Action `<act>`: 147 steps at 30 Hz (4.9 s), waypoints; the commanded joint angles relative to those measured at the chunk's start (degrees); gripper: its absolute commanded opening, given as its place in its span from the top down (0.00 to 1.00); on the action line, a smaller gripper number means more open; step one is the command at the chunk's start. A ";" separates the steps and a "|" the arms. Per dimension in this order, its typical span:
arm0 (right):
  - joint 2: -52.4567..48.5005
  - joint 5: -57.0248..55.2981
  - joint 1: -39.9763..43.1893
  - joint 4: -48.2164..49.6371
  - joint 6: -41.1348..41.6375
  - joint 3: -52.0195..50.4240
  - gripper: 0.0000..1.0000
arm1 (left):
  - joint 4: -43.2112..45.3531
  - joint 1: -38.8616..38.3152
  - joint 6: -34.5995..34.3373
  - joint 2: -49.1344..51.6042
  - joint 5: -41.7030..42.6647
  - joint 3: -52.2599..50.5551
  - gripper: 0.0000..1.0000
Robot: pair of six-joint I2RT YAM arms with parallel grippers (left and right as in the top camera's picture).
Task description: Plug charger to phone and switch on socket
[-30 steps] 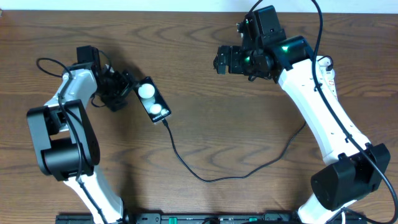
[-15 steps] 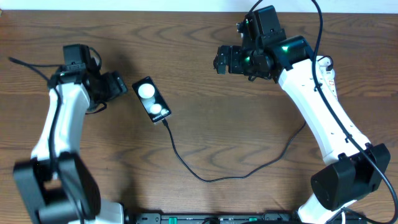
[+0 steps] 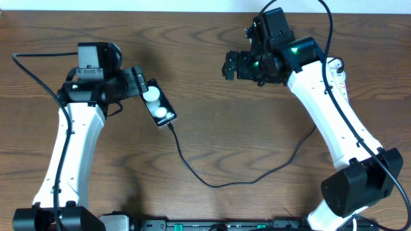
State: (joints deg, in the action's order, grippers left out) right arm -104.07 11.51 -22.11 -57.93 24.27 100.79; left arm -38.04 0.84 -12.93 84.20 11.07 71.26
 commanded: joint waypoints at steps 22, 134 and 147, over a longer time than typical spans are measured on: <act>6.99 22.97 30.71 -11.41 -16.68 8.07 0.01 | 7.48 -1.84 3.26 -0.85 12.44 0.61 0.09; -20.76 17.29 46.84 9.51 -41.62 -2.64 0.01 | 7.32 -1.84 3.23 -0.85 12.28 0.61 0.08; -20.76 18.91 45.92 9.16 -39.04 -2.91 0.01 | 7.32 -1.84 3.23 -0.85 12.31 0.61 0.08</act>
State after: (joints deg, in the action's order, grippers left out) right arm -124.25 28.77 24.88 -48.75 -16.01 96.92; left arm -30.68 -0.97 -10.44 84.20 22.63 71.26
